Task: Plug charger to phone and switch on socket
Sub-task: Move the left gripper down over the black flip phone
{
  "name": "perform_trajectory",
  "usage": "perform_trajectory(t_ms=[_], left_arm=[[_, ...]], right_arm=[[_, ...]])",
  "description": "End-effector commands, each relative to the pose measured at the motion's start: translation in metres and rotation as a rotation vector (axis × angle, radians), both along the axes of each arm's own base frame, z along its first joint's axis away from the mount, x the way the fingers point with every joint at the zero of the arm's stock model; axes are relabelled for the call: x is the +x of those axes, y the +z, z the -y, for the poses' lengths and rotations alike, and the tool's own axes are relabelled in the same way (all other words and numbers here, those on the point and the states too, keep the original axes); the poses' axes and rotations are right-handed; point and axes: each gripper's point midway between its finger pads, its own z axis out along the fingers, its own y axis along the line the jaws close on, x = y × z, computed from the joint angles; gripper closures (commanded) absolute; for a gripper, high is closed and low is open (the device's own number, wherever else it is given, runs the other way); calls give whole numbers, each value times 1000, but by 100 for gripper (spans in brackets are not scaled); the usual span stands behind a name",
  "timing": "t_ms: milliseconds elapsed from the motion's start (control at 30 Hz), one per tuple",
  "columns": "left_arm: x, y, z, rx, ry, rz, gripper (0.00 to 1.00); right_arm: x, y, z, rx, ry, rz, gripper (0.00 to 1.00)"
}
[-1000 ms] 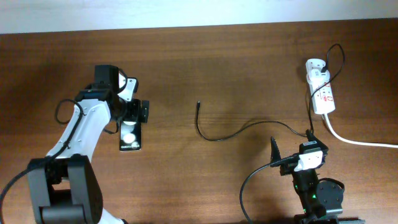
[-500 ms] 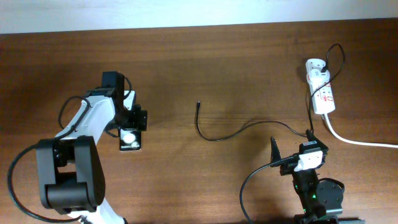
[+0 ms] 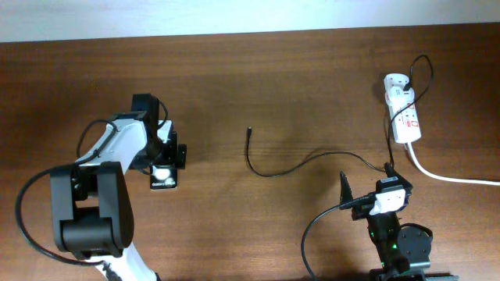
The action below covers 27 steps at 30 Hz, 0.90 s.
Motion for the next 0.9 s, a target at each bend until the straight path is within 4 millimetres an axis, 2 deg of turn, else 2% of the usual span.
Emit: perform_trajectory(t_ms=[0, 67, 167, 300, 433, 533, 633, 733, 867], left_arm=[[-4, -19, 2, -16, 17, -53, 1], [-2, -20, 1, -15, 16, -47, 1], [11, -19, 0, -7, -35, 7, 1], [12, -22, 1, -9, -38, 8, 1], [3, -41, 6, -43, -38, -49, 4], [-6, -40, 16, -100, -36, -87, 6], [-16, -39, 16, -101, -34, -127, 7], [-18, -38, 24, -150, -31, -136, 14], [-18, -38, 24, -150, -31, -136, 13]], right_arm=[[0, -3, -1, 5, 5, -4, 1], [0, -3, -1, 5, 5, -4, 1], [0, -3, -1, 5, 5, -4, 1], [0, -3, -1, 5, 5, -4, 1], [0, -3, -1, 5, 5, -4, 1], [0, -3, -1, 5, 5, -4, 1], [0, -3, -1, 5, 5, -4, 1], [0, -3, -1, 5, 5, -4, 1], [0, -3, -1, 5, 5, -4, 1]])
